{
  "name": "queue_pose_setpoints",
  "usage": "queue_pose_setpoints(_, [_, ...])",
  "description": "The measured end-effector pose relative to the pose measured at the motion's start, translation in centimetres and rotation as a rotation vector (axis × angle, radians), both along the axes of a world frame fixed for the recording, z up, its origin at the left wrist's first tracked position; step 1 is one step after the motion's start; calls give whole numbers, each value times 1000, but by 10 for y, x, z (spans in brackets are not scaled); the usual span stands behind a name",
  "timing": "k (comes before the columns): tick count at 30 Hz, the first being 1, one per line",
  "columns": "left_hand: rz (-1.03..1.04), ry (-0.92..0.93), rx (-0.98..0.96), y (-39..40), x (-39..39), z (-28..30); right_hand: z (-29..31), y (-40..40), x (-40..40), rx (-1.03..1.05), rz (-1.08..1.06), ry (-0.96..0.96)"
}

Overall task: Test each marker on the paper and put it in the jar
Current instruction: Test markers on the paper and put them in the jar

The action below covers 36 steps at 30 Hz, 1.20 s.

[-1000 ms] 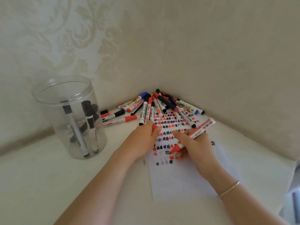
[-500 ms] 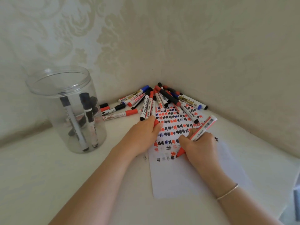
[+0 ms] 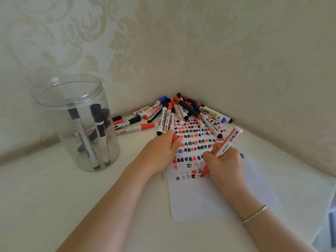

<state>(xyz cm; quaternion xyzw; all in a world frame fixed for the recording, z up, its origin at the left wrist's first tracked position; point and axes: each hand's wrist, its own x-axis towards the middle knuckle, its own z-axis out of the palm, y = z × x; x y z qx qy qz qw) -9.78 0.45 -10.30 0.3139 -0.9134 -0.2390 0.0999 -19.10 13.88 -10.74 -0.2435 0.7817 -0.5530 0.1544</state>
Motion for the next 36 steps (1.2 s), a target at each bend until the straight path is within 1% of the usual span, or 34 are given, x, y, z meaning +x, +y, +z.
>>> queue_pose_setpoints(3, [0,-1,2,0,0,0,1,0,0,-5,6,-25])
queue_pose_setpoints(7, [-4,-2,-1,0,-1,0,0,0,1,31,33,-3])
queue_pose_setpoints(11, [-4,3,4,0,0,0,1,0,-1,-15,-7,-20])
queue_pose_setpoints(16, [-19,6,-11,0,1,-2,-2,-1,0,8,27,8])
queue_pose_setpoints(18, [-26,58,17,-1,2,-1,1,1,-5,-77,-7,-110])
queue_pose_setpoints(20, [-32,146,99,-2,3,2,10,2,-14,-246,-39,-292])
queue_pose_setpoints(21, [-27,192,144,-3,4,3,17,1,-18,-323,-31,-344])
queue_pose_setpoints(24, [-6,311,294,-2,5,8,40,-5,-25,-465,80,-425])
queue_pose_setpoints(27, [-8,413,450,1,6,10,53,-13,-21,-530,192,-494])
queue_pose_setpoints(29, [-17,458,505,2,7,12,53,-18,-17,-538,199,-462])
queue_pose_setpoints(32, [-39,500,535,1,8,13,51,-23,-13,-512,209,-401])
queue_pose_setpoints(36, [-84,469,521,2,8,12,42,-31,-10,-374,221,-274])
